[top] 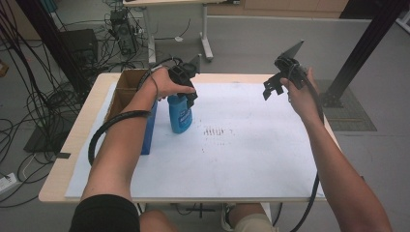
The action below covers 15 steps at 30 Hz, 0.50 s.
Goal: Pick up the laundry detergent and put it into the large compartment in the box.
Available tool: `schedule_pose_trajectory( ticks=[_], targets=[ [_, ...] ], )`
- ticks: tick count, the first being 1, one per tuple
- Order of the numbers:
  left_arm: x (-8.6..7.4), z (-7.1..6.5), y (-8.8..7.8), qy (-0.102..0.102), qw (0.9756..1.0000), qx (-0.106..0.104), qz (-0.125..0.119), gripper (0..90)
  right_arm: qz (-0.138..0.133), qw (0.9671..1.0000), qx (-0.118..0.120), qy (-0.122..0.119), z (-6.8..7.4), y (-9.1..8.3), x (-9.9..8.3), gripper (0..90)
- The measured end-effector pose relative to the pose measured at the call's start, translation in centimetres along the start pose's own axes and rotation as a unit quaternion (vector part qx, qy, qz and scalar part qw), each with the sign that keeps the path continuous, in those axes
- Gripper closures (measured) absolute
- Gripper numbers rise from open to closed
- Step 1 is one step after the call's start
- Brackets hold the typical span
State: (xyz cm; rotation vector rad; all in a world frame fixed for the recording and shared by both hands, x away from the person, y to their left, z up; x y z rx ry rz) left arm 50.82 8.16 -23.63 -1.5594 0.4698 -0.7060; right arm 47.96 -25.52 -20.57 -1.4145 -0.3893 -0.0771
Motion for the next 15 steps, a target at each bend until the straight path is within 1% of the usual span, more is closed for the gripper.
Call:
schedule_pose_trajectory(
  ticks=[15],
  targets=[
    [0.02,-0.06,0.04,0.0,1.0,0.002,-0.003,9.1,0.0,1.0,0.0,-0.001,-0.03,0.14,0.01,6.7]
  ],
)
Point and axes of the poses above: each handheld gripper's, and its own axes: y roughly forward along the jaws, x roughly out of its top, z roughly to its left, the point moved 7 cm from there along y, roughly forward along the jaws, and after that the axes turned 9 degrees about -z, right-handed, at the moved point
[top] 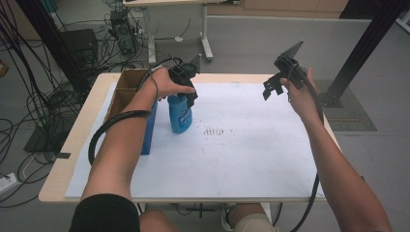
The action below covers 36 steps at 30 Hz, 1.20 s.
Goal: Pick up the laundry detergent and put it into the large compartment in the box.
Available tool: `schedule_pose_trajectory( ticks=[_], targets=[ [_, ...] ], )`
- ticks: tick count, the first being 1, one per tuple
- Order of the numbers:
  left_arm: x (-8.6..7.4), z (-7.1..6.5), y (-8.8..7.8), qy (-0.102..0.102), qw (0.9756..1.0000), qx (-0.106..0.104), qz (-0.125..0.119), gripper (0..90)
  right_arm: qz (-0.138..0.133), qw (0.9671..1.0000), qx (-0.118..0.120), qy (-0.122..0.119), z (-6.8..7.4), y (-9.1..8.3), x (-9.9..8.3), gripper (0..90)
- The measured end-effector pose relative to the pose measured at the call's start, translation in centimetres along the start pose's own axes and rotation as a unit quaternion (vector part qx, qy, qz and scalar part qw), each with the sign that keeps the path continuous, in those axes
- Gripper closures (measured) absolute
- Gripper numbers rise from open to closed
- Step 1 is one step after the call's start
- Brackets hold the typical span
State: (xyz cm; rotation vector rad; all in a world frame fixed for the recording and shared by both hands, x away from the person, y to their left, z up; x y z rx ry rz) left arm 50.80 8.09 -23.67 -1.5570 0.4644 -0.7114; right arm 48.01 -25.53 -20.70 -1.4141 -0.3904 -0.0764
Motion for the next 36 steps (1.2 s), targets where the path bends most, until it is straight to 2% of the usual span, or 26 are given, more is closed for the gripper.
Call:
schedule_pose_trajectory(
  ticks=[17,36],
  targets=[
    [-0.16,0.22,0.06,-0.004,1.0,-0.004,-0.004,9.1,0.001,1.0,0.0,0.002,-0.12,0.25,-0.04,6.7],
    [-0.15,0.21,0.15,0.002,1.0,0.0,0.004,9.2,0.004,1.0,0.001,0.001,-0.21,0.47,-0.05,6.6]
  ],
)
Point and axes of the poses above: each handheld gripper's, and its own axes: y roughly forward along the jaws, x roughly out of its top, z roughly to its left, the point moved 7 cm from there along y, roughly forward along the jaws, and after that the axes turned 9 degrees about -z, right-handed, at the moved point
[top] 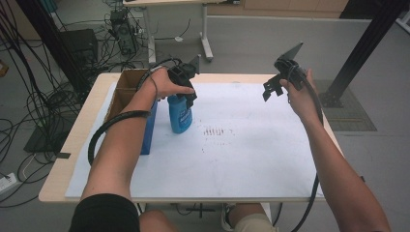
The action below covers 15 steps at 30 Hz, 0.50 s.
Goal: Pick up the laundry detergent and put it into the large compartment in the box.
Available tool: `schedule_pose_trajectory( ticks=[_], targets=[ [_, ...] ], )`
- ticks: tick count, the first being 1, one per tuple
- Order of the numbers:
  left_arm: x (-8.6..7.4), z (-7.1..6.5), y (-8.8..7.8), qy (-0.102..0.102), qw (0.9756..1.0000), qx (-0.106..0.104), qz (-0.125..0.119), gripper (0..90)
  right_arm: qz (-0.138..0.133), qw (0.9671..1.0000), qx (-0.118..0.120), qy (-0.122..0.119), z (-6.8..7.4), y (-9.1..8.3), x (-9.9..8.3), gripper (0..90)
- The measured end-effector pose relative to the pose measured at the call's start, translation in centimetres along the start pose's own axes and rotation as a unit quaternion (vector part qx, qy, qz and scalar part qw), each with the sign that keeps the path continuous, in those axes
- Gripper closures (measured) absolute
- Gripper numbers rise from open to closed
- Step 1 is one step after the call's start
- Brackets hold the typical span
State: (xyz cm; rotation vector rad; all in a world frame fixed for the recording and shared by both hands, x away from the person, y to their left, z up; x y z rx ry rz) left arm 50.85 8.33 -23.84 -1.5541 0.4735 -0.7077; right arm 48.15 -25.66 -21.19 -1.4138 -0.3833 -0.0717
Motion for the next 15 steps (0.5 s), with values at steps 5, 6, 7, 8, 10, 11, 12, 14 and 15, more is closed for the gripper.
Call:
schedule_pose_trajectory(
  ticks=[5,6,7,8,10,11,12,14,15],
  targets=[
    [-0.04,-0.01,-0.02,0.0,1.0,0.001,-0.001,9.2,0.0,1.0,-0.001,0.0,0.04,0.02,0.01,6.7],
    [-0.03,-0.01,-0.01,0.001,1.0,0.001,-0.001,9.2,0.0,1.0,-0.001,0.0,0.04,0.02,0.01,6.7],
    [-0.04,0.0,-0.02,0.002,1.0,0.001,-0.001,9.3,0.0,1.0,-0.001,-0.001,0.04,0.02,0.01,6.6],
    [-0.04,0.0,-0.02,0.002,1.0,0.001,-0.001,9.3,0.0,1.0,-0.001,-0.001,0.04,0.02,0.0,6.6],
    [-0.06,0.01,-0.02,0.001,1.0,0.001,-0.002,9.3,0.0,1.0,-0.001,0.0,0.02,0.02,-0.01,6.6],
    [-0.08,0.01,-0.01,0.001,1.0,0.001,-0.002,9.3,0.0,1.0,-0.001,0.0,0.02,0.02,-0.01,6.6],
    [-0.09,0.02,0.0,0.001,1.0,0.001,-0.001,9.3,0.0,1.0,-0.001,0.0,0.0,0.02,-0.03,6.6],
    [-0.11,0.01,0.09,0.002,1.0,0.001,0.0,9.3,0.0,1.0,-0.001,0.001,0.0,0.02,-0.04,6.6],
    [-0.11,0.01,0.1,0.002,1.0,0.002,0.001,9.3,0.0,1.0,-0.001,0.001,-0.02,0.03,-0.03,6.6]
  ],
)
Point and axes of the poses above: each handheld gripper's, and its own axes: y roughly forward along the jaws, x roughly out of its top, z roughly to its left, the point moved 7 cm from there along y, roughly forward along the jaws, and after that the axes turned 9 degrees about -z, right-handed, at the moved point
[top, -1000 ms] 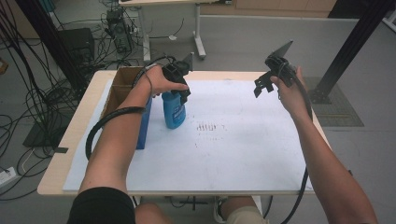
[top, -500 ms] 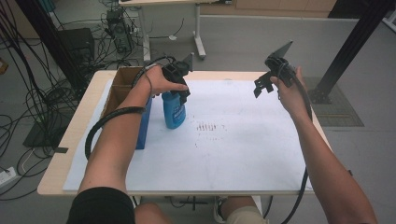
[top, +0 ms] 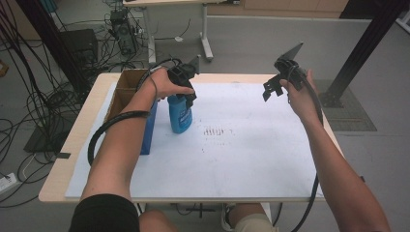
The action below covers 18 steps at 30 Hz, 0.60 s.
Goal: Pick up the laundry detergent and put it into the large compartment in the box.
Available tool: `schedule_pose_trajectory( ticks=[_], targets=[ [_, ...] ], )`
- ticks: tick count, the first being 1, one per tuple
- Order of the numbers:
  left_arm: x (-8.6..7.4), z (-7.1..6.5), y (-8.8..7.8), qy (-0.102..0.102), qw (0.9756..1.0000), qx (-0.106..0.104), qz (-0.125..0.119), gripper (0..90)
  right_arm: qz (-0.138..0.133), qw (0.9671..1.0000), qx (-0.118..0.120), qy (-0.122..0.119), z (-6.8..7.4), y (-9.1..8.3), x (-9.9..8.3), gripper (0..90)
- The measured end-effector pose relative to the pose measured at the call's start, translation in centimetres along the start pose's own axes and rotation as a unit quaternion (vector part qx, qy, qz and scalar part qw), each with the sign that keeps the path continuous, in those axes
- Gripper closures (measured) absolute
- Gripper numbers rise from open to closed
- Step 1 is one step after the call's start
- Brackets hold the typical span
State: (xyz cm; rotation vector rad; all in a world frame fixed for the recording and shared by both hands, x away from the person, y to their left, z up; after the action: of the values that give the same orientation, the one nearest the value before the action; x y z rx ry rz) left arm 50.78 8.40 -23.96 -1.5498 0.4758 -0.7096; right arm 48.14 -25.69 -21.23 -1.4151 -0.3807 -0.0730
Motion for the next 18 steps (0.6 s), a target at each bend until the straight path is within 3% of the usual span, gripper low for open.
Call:
schedule_pose_trajectory(
  ticks=[18],
  targets=[
    [-0.1,0.09,-0.15,0.0,1.0,0.001,-0.005,9.3,0.002,1.0,0.002,-0.003,0.15,0.34,0.15,6.6]
  ],
)
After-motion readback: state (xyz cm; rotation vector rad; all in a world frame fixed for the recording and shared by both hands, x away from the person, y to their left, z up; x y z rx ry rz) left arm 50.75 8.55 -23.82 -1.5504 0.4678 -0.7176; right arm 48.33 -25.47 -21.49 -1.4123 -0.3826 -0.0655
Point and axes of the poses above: each handheld gripper's, and its own axes: y roughly forward along the jaws, x roughly out of its top, z roughly to its left, the point moved 7 cm from there along y, roughly forward along the jaws, and after that the axes turned 9 degrees about -z, right-handed, at the moved point
